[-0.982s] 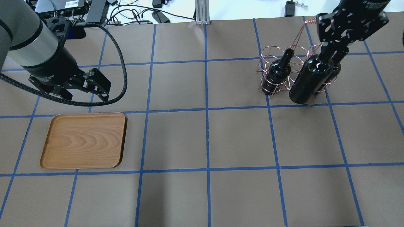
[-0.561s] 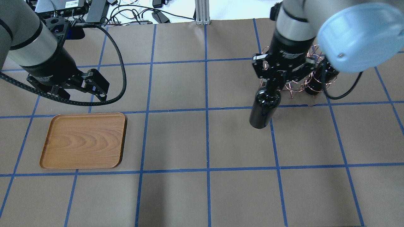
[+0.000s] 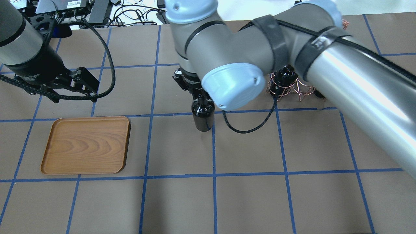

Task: Take wine from basket and place on tray
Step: 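Carry the bottle toward the tray and stand it upright on the table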

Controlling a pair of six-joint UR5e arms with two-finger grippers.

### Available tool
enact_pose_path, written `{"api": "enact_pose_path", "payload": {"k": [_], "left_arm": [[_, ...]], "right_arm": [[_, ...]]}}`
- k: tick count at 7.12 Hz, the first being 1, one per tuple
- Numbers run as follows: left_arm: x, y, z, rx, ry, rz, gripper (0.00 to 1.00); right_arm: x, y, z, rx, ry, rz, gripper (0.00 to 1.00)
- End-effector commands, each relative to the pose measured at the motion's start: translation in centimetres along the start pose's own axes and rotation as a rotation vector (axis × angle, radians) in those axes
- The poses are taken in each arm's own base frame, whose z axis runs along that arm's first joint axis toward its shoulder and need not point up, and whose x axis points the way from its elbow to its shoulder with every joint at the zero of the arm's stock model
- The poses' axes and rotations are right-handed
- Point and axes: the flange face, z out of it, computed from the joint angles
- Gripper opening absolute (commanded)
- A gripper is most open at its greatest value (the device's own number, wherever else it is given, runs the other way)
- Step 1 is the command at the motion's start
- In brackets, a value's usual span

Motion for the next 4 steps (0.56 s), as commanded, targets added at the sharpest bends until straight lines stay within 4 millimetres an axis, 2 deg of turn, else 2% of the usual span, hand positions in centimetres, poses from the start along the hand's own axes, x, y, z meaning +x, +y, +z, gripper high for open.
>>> {"api": "enact_pose_path", "payload": {"k": [1,2,4], "left_arm": [[-1.3,-0.1,0.0,0.0,0.0,0.009,1.0],[-1.3,-0.1,0.1,-0.001,0.003,0.006,1.0],[-1.4,-0.1,0.1,-0.003,0.001,0.006,1.0]], "right_arm": [[-5.8,3.7,1.3,-0.004,-0.017,0.118,0.0],[-6.5,5.6,1.4,-0.031,-0.029,0.135,0.0],[-7.9,7.4,2.6,-0.068,-0.053,0.176,0.01]]}}
